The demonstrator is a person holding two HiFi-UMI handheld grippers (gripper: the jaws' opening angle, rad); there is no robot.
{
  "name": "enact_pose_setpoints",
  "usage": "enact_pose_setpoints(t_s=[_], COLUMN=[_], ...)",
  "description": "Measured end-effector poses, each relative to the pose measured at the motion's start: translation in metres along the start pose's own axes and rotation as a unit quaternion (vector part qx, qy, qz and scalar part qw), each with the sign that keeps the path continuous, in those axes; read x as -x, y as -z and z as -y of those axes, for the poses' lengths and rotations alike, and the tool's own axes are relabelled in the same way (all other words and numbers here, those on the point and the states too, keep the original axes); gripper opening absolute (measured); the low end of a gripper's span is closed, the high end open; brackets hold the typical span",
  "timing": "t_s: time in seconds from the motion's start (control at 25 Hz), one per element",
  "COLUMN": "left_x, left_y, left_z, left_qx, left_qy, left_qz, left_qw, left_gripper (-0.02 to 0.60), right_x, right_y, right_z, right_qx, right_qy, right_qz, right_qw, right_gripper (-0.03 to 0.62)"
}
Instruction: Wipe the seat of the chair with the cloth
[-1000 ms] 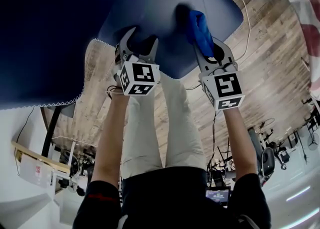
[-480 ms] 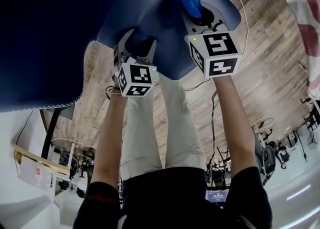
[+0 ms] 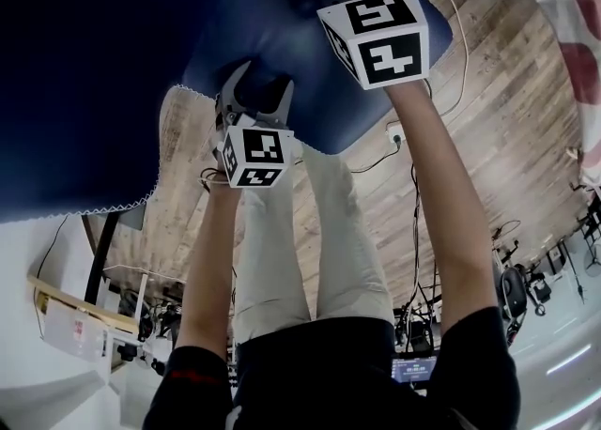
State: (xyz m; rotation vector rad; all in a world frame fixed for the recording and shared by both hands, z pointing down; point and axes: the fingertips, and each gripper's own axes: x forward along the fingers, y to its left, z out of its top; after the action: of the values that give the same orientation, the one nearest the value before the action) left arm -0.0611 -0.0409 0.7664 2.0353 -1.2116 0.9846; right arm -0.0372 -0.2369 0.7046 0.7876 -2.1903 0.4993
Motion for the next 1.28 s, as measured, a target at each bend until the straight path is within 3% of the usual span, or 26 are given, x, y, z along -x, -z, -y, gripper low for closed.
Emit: enact_pose_setpoints(t_s=[0.52, 0.96, 1.28], left_x=[0.001, 0.000, 0.000], left_y=[0.000, 0.000, 0.001], left_z=[-0.001, 0.000, -0.002], left_qx=[-0.003, -0.002, -0.003], left_qy=[-0.003, -0.002, -0.003], left_qz=[0.009, 0.007, 0.010], left_qw=[1.0000, 1.0000, 0.9999], left_gripper=[0.279, 0.279, 0.279], right_x=[-0.024, -0.013, 0.010], right_y=[0.015, 0.029, 0.060], right_z=[-0.011, 0.003, 0.034], right_qx=[0.047, 0.024, -0.001], right_qy=[0.008, 0.021, 0.056], right_qz=[-0.018, -0.015, -0.027], right_qw=[0.999, 0.999, 0.998], right_gripper=[0.066, 0.066, 0.066])
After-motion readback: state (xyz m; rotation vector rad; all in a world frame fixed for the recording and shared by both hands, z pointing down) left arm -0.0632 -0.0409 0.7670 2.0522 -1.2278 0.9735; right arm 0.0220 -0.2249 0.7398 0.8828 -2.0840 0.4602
